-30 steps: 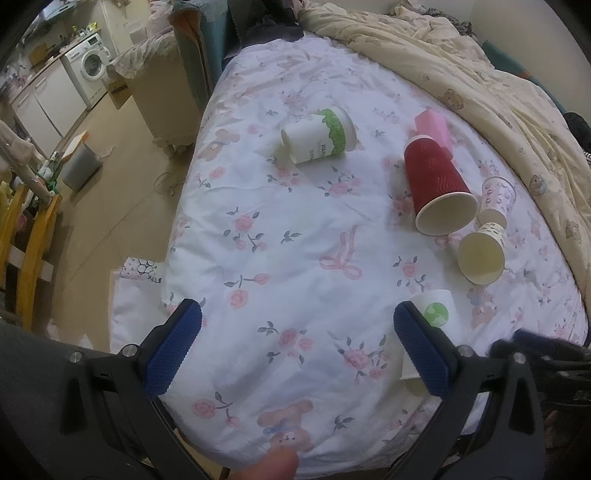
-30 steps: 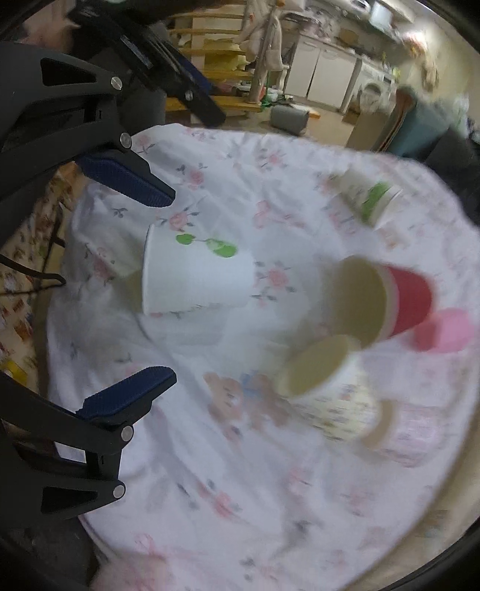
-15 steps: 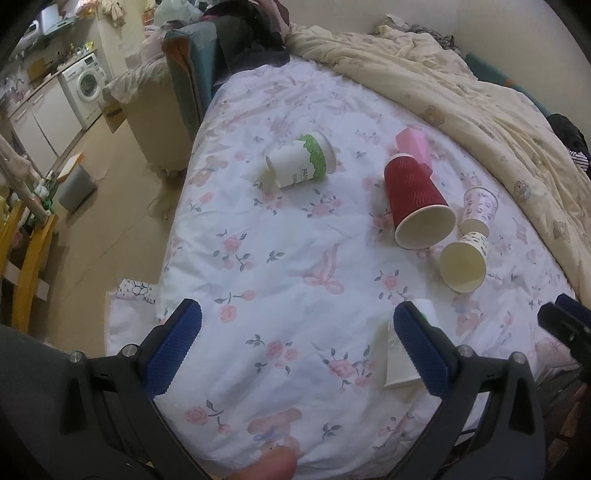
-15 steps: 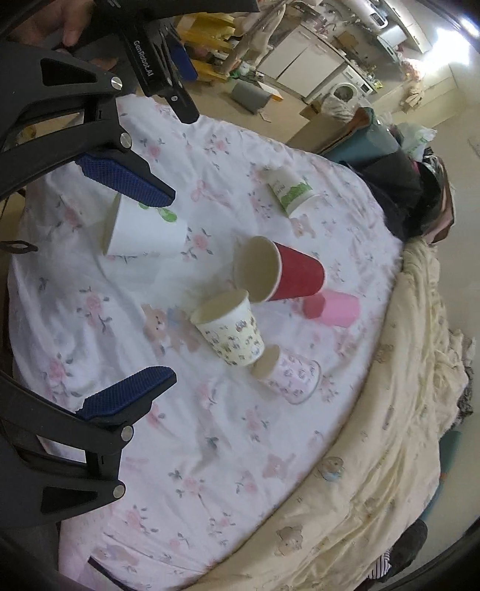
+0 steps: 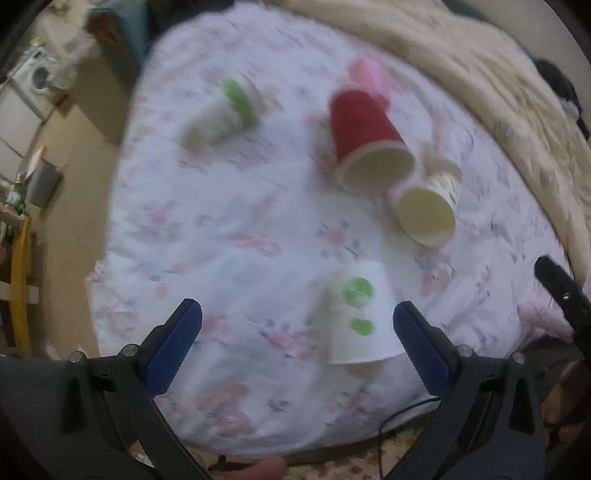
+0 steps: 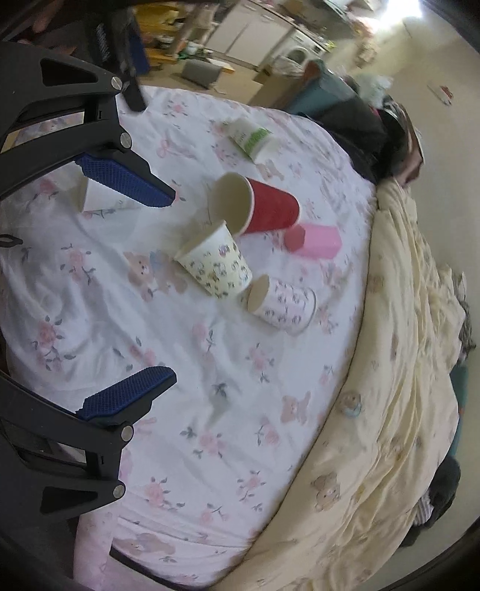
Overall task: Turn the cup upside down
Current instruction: 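Grasp the white green-globe cup with the left gripper, then lift the white cup with the left gripper and rotate it rim-up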
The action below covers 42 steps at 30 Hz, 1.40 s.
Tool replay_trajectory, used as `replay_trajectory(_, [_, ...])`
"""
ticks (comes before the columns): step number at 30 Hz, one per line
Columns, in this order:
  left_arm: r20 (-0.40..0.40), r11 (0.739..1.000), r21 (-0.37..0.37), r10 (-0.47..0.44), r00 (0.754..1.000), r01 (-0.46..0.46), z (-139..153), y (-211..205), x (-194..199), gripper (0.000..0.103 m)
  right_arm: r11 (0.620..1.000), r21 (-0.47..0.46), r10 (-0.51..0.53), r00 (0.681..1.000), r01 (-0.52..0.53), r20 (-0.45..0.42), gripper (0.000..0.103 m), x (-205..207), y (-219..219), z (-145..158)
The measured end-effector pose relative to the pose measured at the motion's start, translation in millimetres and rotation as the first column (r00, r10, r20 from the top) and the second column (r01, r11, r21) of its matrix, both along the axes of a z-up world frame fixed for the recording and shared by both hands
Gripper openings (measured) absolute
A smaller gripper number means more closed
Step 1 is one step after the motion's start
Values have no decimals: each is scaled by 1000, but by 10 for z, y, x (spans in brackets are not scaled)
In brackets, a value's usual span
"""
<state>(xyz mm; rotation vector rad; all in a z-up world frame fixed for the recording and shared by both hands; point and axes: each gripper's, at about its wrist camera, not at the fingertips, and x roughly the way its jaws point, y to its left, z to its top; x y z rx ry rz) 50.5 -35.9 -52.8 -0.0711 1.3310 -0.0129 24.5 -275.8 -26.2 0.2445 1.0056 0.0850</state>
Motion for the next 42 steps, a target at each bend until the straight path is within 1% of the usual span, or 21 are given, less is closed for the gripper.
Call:
replay_trajectory(1, [-37, 1000, -12, -13, 999, 13, -60, -83, 33, 101, 1000, -3, -4, 1000, 4, 0, 91, 4, -10, 0])
replay_trajectory(3, [-87, 999, -35, -34, 996, 31, -167, -232, 106, 94, 1000, -9, -12, 1000, 12, -4, 91, 10, -28, -6])
replay_trajectory(5, [-126, 999, -43, -33, 992, 28, -261, -331, 171, 94, 999, -23, -25, 999, 25, -20, 91, 19, -50, -31])
replay_trajectory(7, [-167, 998, -57, -12, 986, 3, -364, -377, 248, 93, 999, -12, -34, 999, 33, -32, 90, 36, -93, -54])
replay_trajectory(8, [-190, 997, -68, 7, 982, -20, -419, -378, 286, 92, 999, -9, -38, 999, 38, -37, 90, 42, -110, -62])
replay_trajectory(11, [-245, 994, -83, 48, 968, -70, -549, -354, 381, 81, 999, 7, -49, 998, 49, -43, 90, 36, -154, -61])
replay_trajectory(13, [-275, 993, -81, 61, 959, -86, -633, -329, 430, 79, 999, 4, -50, 998, 50, -42, 90, 37, -161, -57])
replay_trajectory(15, [-297, 993, -79, 64, 953, -91, -710, -309, 451, 70, 999, 4, -50, 998, 50, -45, 90, 38, -161, -59])
replay_trajectory(16, [-313, 993, -79, 64, 948, -93, -751, -304, 459, 70, 999, 6, -50, 998, 50, -48, 90, 39, -162, -62])
replay_trajectory(18, [-333, 989, -103, 62, 941, -102, -809, -295, 470, 70, 999, 7, -49, 997, 49, -54, 90, 47, -158, -72])
replay_trajectory(23, [-360, 986, -121, 60, 931, -111, -877, -314, 440, 69, 999, 1, -43, 997, 43, -61, 90, 52, -141, -92])
replay_trajectory(24, [-364, 986, -125, 57, 930, -109, -889, -319, 427, 63, 999, -4, -43, 997, 43, -61, 90, 54, -136, -94])
replay_trajectory(26, [-378, 984, -140, 52, 924, -113, -932, -335, 403, 55, 999, -7, -43, 997, 43, -62, 90, 52, -130, -101])
replay_trajectory(27, [-384, 982, -146, 54, 922, -119, -946, -333, 396, 55, 999, -9, -44, 997, 43, -63, 90, 51, -126, -103])
replay_trajectory(31, [-367, 978, -158, 71, 928, -138, -899, -242, 323, 53, 999, -27, -40, 997, 39, -61, 90, 53, -101, -110])
replay_trajectory(34, [-331, 974, -175, 80, 940, -145, -718, -73, 278, 52, 999, -32, -34, 997, 32, -62, 90, 52, -84, -116])
replay_trajectory(36, [-298, 973, -182, 85, 951, -144, -561, 23, 256, 51, 999, -18, -30, 997, 28, -68, 90, 51, -83, -128])
replay_trajectory(39, [-219, 970, -206, 82, 972, -128, -316, 107, 213, 51, 1000, -23, -22, 997, 20, -69, 90, 52, -51, -142])
replay_trajectory(42, [-154, 967, -231, 76, 985, -110, -100, 259, 274, 51, 1000, -13, 2, 998, -3, -62, 90, 58, 4, -132])
